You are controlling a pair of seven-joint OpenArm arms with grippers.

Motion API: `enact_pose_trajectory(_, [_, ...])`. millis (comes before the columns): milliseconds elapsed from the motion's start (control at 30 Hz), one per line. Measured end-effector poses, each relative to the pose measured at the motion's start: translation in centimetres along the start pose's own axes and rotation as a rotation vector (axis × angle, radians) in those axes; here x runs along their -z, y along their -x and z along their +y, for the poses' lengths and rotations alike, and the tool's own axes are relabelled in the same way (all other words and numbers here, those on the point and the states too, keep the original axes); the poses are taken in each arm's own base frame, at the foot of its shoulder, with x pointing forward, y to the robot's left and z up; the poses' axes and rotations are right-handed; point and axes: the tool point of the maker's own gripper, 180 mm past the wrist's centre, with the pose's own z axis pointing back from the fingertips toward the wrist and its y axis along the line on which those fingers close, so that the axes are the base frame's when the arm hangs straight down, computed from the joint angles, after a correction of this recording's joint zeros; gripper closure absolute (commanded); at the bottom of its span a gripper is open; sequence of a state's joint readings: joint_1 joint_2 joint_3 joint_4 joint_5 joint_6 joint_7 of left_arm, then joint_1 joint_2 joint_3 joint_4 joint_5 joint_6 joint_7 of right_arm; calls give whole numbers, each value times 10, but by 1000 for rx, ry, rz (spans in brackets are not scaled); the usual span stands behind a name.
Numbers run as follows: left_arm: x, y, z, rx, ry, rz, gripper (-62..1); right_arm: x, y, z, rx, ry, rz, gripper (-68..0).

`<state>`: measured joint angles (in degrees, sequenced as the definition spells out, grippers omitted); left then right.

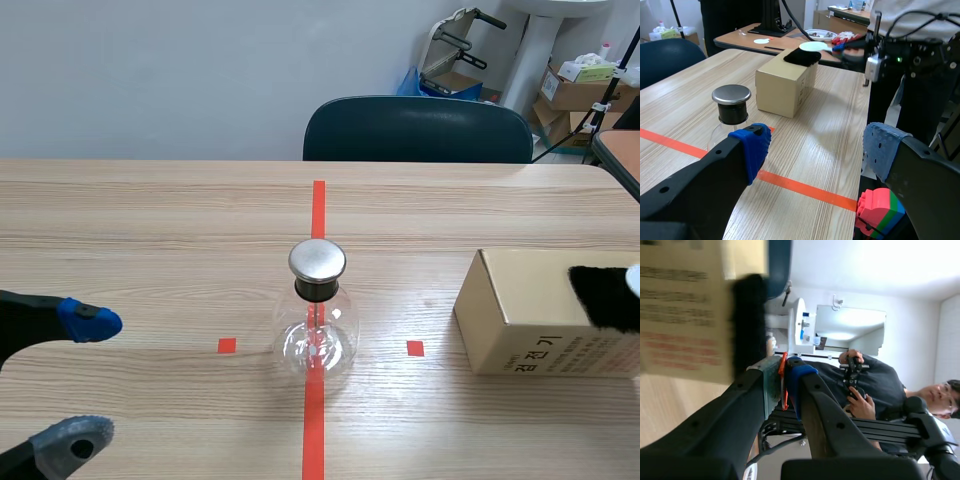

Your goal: Do the electroscope experiment

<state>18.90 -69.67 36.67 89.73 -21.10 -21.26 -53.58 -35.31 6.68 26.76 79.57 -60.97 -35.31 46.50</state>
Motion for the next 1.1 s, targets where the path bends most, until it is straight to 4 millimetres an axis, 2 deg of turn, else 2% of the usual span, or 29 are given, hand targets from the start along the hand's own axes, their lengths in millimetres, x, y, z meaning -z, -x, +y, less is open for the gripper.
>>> enact_pose_trajectory(67, [0,0,0,1,-1,0,-357,10,1,-21,6,29,2,-10])
enact_pose_trajectory(167, [4,2,6,44,-46,-6,-317,25,0,-51,9,62,-8,-11])
enact_pose_trajectory(300, [17,21,12,136,-128,43,-207,40,-6,-87,10,114,-2,-11])
enact_pose_trajectory(467, [39,36,6,211,-157,68,-137,62,-30,-115,54,189,3,-10])
enact_pose_trajectory(567, [51,47,13,215,-188,93,-127,78,-52,-118,58,204,-22,-10])
enact_pose_trajectory(667, [61,57,33,220,-248,116,-86,88,-72,-121,64,220,-46,-11])
enact_pose_trajectory(733, [65,64,49,227,-288,123,-84,92,-85,-119,67,215,-62,-11])
enact_pose_trajectory(900, [70,86,81,257,-352,161,-55,95,-117,-110,65,186,-117,-11])
enact_pose_trajectory(1033, [66,105,100,238,-400,199,-42,93,-135,-105,38,215,-154,-11])
enact_pose_trajectory(1100, [64,114,108,229,-419,218,-40,91,-143,-94,16,204,-176,-11])
